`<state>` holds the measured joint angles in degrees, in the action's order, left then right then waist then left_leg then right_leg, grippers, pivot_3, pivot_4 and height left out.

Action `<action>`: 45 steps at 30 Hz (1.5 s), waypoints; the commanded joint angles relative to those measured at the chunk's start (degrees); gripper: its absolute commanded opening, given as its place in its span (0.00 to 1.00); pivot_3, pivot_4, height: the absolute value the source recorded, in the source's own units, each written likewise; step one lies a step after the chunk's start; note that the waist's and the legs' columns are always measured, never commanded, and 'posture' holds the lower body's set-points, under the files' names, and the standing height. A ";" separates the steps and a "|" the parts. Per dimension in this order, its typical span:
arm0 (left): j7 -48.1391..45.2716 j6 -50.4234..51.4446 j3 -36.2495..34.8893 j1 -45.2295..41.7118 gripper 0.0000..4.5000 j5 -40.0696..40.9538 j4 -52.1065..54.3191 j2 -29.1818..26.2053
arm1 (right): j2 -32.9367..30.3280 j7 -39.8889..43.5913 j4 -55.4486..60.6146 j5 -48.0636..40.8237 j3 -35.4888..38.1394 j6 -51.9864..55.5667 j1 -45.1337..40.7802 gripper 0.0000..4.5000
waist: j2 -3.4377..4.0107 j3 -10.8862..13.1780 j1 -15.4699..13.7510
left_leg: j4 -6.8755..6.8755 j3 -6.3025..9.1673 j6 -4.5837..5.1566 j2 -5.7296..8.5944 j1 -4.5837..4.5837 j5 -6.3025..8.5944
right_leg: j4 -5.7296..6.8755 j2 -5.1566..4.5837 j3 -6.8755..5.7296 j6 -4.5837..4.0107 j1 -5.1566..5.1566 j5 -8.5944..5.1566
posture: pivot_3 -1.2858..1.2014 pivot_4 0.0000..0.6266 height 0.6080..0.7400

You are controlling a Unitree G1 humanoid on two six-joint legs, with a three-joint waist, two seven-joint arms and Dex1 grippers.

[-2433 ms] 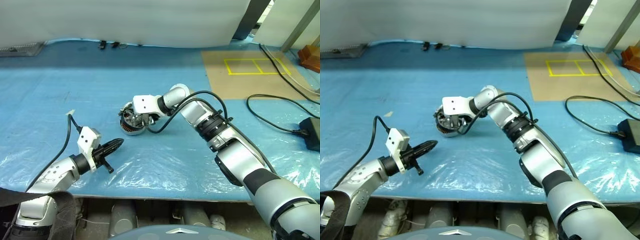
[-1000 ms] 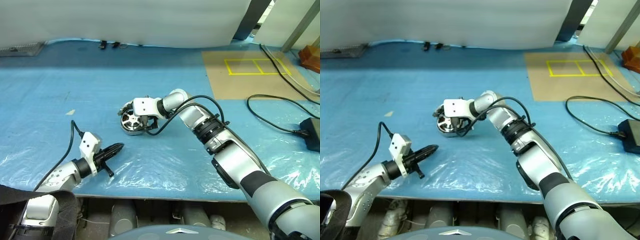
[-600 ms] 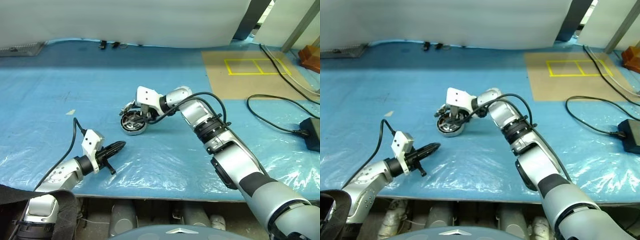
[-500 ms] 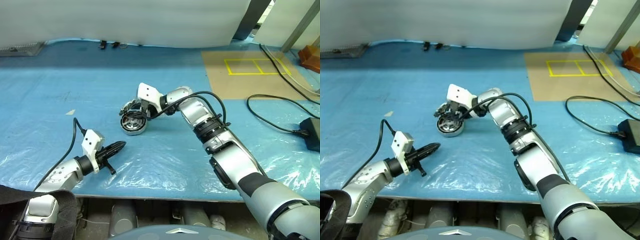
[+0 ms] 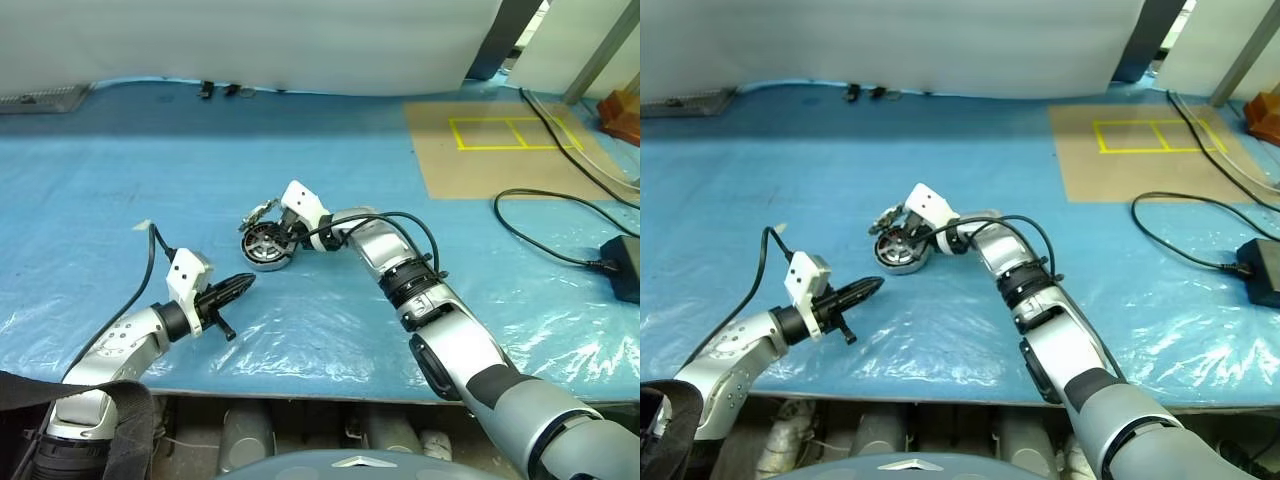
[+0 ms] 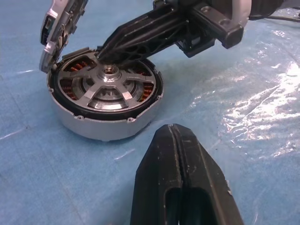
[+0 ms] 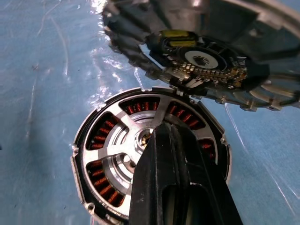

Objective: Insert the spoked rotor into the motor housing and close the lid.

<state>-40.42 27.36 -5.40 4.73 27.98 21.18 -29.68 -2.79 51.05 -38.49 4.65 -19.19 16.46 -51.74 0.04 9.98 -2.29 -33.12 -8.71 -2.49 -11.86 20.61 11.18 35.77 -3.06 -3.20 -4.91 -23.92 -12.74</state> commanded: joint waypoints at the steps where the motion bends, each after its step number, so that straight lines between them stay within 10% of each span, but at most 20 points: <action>1: -0.38 -0.76 -1.59 0.32 0.00 0.63 1.56 -0.91 | -0.46 -0.03 -1.21 2.18 -2.72 -0.07 2.65 0.00 | 0.04 0.00 -0.01 | 0.02 -0.01 0.00 0.00 -0.20 0.01 | -0.01 0.00 0.01 0.01 0.15 0.00 | 0.52 0.24 1.00; 45: -3.13 -11.48 -2.15 2.68 0.00 -0.72 -5.49 2.19 | 6.52 -3.36 6.75 -10.58 6.68 2.95 3.15 0.00 | 0.03 0.04 -0.01 | 0.40 -0.02 0.19 0.03 -0.51 0.13 | -0.36 0.00 0.04 0.05 0.42 -0.03 | 0.52 0.24 1.00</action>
<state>-42.75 17.64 -6.62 7.13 26.96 14.34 -26.97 2.92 46.92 -34.90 -3.92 -13.48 19.47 -48.05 0.08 10.02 -2.30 -32.70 -8.74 -2.30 -11.84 20.10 11.32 35.40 -3.06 -3.17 -4.86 -23.50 -12.77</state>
